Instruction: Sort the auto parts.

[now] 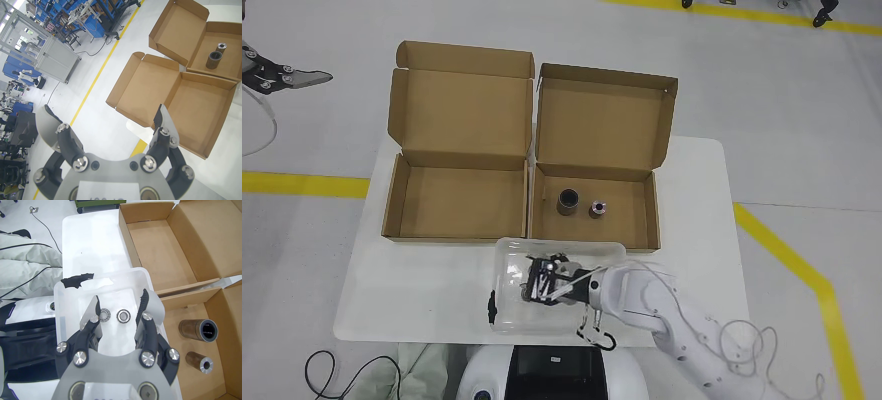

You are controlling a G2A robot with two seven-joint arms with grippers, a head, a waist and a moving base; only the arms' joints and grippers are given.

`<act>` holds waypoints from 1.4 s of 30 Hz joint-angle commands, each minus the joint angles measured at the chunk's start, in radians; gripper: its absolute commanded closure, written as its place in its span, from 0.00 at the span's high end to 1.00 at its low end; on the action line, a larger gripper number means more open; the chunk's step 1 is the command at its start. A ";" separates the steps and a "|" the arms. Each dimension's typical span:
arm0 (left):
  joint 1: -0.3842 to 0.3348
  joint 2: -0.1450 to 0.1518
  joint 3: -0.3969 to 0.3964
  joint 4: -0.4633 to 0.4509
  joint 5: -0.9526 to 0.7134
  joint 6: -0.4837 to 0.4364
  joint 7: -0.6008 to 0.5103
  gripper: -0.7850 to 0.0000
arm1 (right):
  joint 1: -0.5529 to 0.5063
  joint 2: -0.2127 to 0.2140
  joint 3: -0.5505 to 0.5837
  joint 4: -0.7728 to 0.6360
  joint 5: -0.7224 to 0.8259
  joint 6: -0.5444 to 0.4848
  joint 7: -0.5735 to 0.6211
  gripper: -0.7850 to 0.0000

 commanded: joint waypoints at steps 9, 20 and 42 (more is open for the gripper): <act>0.000 0.000 0.000 0.000 0.000 0.000 0.000 1.00 | 0.034 -0.021 -0.086 0.102 -0.042 0.031 0.027 0.40; 0.000 0.000 0.000 0.000 0.000 0.000 0.000 1.00 | 0.051 -0.039 -0.125 0.166 -0.088 0.114 0.047 0.39; 0.000 0.000 0.000 0.000 0.000 0.000 0.000 1.00 | 0.062 -0.053 -0.118 0.240 -0.103 0.168 0.071 0.43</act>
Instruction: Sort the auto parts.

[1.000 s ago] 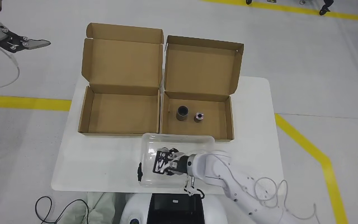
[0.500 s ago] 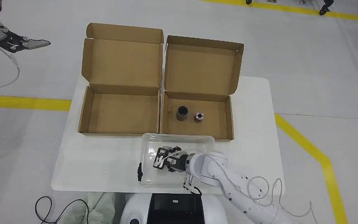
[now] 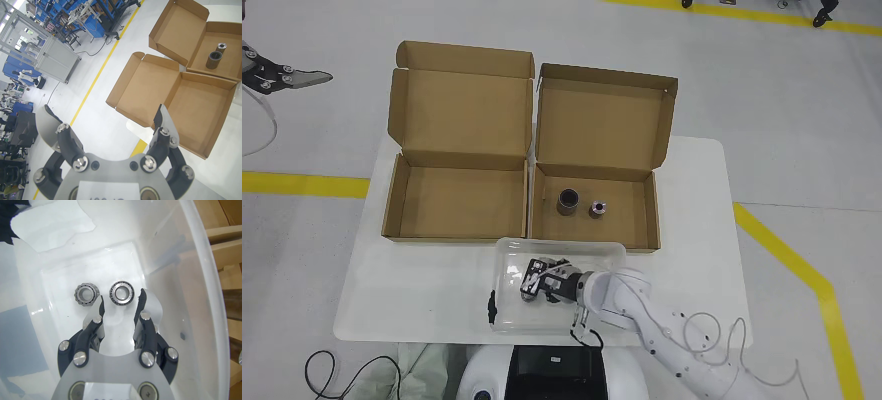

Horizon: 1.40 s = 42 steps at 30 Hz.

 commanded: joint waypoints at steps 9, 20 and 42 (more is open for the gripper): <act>0.000 0.000 0.000 0.000 0.000 0.000 0.000 1.00 | 0.025 -0.013 -0.012 0.045 0.009 -0.007 -0.022 0.44; 0.000 0.000 0.000 0.000 0.000 0.000 0.000 1.00 | 0.085 -0.046 -0.056 0.123 0.023 -0.017 -0.055 0.44; 0.000 0.000 0.000 0.000 0.000 0.000 0.000 1.00 | 0.041 -0.035 -0.015 0.026 -0.041 -0.013 -0.049 0.00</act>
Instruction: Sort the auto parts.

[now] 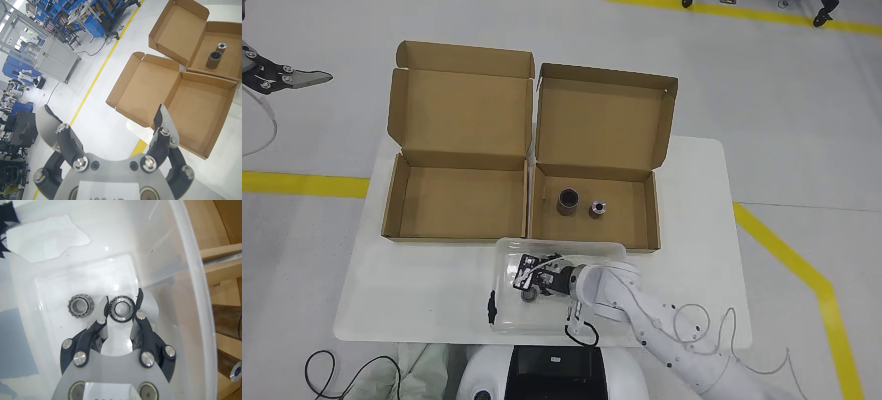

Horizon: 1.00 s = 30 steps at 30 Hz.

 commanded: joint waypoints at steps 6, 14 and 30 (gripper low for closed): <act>0.000 0.000 0.000 0.000 0.000 0.000 0.000 1.00 | -0.028 0.010 0.023 -0.057 -0.015 -0.017 -0.063 0.00; 0.000 0.000 0.000 0.000 0.000 0.000 0.000 1.00 | -0.067 0.022 0.067 -0.093 -0.003 -0.046 -0.292 0.00; 0.000 0.000 0.000 0.000 0.000 0.000 0.000 1.00 | -0.014 0.016 0.121 -0.171 0.043 -0.083 -0.594 0.00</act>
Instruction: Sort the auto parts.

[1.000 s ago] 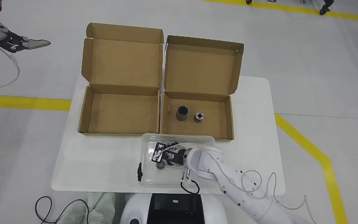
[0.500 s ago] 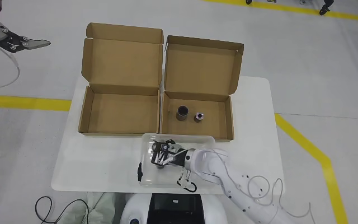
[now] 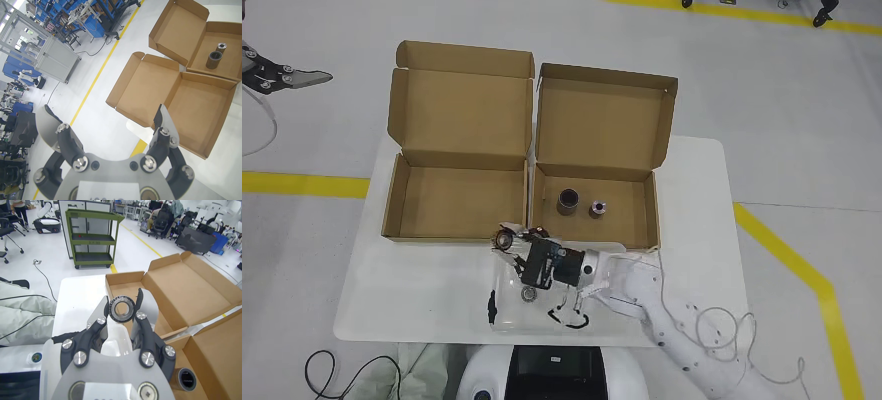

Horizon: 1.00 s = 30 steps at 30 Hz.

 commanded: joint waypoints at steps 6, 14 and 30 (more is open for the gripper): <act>0.000 0.000 0.000 0.000 0.000 0.000 0.000 1.00 | 0.083 -0.012 0.026 -0.044 0.035 -0.012 -0.004 0.00; 0.000 0.000 0.000 0.000 0.000 0.000 0.000 1.00 | 0.164 -0.023 0.065 -0.094 0.086 -0.014 0.010 0.00; 0.000 0.000 0.000 0.000 0.000 0.000 0.000 1.00 | 0.247 -0.038 0.125 -0.175 0.124 0.006 0.004 0.00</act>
